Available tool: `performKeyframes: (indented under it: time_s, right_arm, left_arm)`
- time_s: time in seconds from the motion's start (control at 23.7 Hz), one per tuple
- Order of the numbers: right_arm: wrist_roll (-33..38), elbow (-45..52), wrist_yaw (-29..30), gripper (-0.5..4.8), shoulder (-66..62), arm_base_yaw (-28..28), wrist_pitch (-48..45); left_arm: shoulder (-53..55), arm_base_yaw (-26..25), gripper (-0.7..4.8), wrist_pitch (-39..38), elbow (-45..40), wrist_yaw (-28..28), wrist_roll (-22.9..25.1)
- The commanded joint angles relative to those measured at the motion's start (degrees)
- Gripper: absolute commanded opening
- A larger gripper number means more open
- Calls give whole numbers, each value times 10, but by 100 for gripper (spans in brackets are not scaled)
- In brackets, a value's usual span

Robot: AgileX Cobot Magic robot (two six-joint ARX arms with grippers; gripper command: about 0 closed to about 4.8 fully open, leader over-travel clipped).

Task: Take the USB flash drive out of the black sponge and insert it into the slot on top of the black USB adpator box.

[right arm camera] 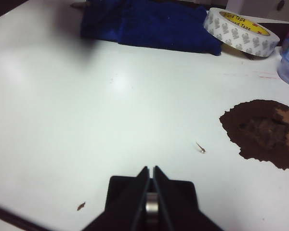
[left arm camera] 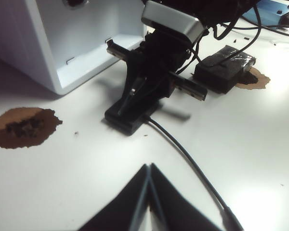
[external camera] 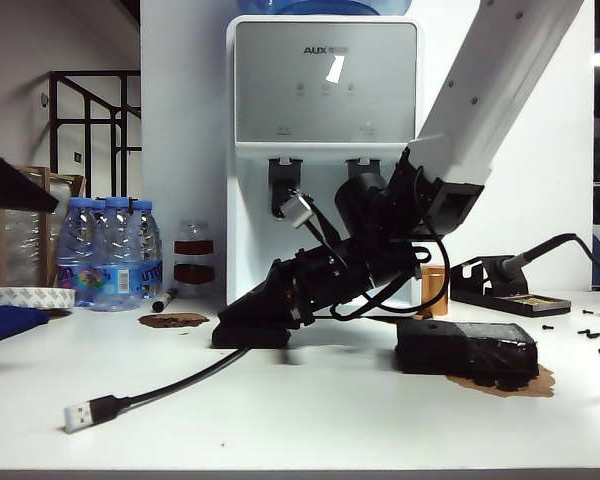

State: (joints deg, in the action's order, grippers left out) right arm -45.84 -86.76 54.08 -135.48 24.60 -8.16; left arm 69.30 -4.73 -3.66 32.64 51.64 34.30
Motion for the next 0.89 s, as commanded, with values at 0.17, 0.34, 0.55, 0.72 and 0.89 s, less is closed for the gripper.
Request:
performKeyframes:
  time_s: [0.17,0.34,0.55,0.72,0.89]
  right_arm:
    - [21,4,-3,58,0,1,16]
    - [23,2,-3,73,2,1,16]
    - [28,2,-1,157,7,0,14]
    - [32,2,-1,159,12,0,9]
    - [70,2,-1,238,21,-1,-16]
  left_arm:
    - [0,0,-4,-15,0,1,9]
    - [0,0,-4,-15,0,0,9]
    - [0,0,-4,-15,0,0,9]
    - [0,0,-4,-15,0,0,9]
    - [0,0,-4,-15,0,0,9]
